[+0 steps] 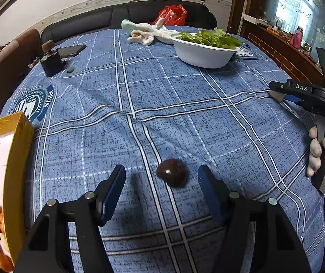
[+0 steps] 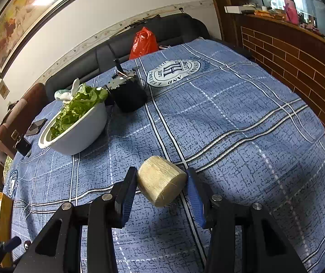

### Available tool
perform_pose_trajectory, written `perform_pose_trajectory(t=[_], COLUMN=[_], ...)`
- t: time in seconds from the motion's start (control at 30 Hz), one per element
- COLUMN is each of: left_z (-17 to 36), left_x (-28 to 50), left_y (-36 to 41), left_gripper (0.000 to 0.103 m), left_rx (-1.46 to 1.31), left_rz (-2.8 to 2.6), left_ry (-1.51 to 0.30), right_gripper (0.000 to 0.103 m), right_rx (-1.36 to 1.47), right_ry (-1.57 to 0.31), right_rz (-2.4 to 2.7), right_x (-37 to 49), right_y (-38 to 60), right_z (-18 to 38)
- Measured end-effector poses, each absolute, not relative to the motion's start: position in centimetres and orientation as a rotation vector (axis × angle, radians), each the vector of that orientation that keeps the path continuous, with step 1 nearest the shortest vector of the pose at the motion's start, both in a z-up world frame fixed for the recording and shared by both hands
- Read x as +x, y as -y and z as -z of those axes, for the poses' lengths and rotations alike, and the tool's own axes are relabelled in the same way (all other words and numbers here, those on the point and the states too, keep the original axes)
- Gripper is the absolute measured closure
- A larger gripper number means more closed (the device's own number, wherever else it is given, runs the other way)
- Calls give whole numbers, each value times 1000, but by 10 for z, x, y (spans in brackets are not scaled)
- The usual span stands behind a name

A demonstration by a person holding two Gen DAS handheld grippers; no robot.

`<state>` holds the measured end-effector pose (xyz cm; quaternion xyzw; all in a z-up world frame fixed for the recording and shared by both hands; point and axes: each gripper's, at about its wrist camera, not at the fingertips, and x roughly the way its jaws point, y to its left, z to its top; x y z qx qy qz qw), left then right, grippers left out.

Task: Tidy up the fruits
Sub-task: 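Grasp the dark plum with the left tool while the right tool grasps the white chunk, then carry the plum and chunk over the tray and release both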

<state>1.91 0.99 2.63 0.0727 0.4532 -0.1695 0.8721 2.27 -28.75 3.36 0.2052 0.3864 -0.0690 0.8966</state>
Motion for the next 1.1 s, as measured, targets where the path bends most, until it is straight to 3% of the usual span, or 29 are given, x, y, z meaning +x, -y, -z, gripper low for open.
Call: perform_pose_trajectory(t=[0.1, 0.17, 0.23, 0.27, 1.1], left_z=[-21, -16, -16, -17, -68], left_x=[24, 24, 21, 20, -58], left_y=[-6, -2, 0, -1, -72], left_gripper=[38, 50, 73, 77, 77], left_rx=[168, 186, 203, 179, -52], left_rz=[364, 367, 354, 379, 279], left_ry=[-954, -963, -944, -948, -869], right_gripper=[56, 56, 56, 56, 56], right_rx=[430, 432, 436, 437, 384], right_ry=[-793, -788, -784, -783, -795], right_rz=[136, 134, 132, 132, 37], right_x=[22, 21, 20, 20, 9], right_y=[287, 287, 287, 288, 251], right_z=[-36, -38, -39, -39, -39])
